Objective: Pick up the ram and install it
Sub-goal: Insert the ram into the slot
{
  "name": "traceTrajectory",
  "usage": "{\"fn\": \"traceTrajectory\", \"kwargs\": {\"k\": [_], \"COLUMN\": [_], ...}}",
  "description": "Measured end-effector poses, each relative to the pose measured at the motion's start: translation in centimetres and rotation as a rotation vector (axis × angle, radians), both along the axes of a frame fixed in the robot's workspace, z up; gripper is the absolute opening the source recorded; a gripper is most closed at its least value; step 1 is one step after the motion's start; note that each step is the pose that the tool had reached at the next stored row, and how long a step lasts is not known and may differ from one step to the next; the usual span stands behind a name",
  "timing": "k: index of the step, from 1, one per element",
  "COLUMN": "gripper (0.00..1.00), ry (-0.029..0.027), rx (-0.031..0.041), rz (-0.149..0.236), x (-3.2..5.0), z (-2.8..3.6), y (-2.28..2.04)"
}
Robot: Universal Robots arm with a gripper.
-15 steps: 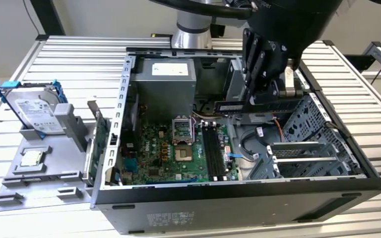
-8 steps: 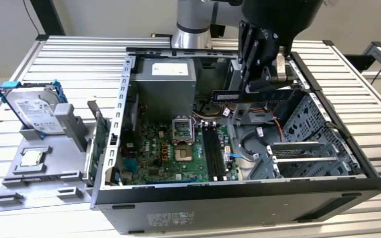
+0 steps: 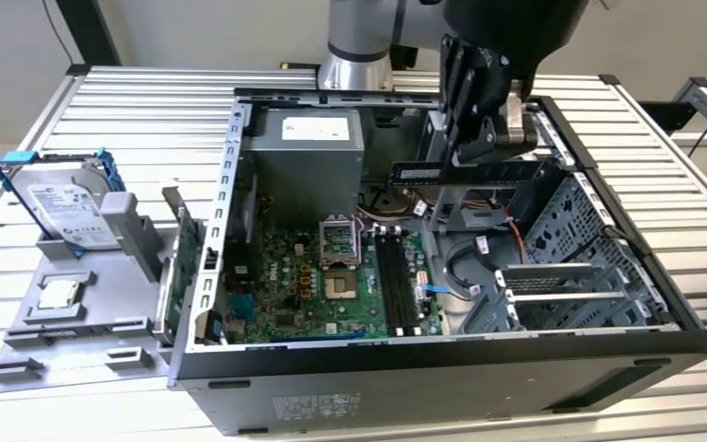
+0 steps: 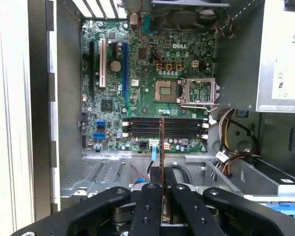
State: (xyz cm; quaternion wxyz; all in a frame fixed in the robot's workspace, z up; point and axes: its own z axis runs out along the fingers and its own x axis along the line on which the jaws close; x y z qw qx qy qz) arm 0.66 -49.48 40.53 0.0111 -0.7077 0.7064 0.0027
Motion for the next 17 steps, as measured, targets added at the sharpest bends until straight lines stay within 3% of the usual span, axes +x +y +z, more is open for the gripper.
{"fn": "traceTrajectory", "kwargs": {"k": [11, 17], "gripper": [0.00, 0.00], "ry": [0.0000, 0.0000], "rx": [0.0000, 0.0001], "rz": [-0.006, -0.034], "x": [0.00, 0.00], "z": [-0.22, -0.36], "y": [1.86, 2.25]}}
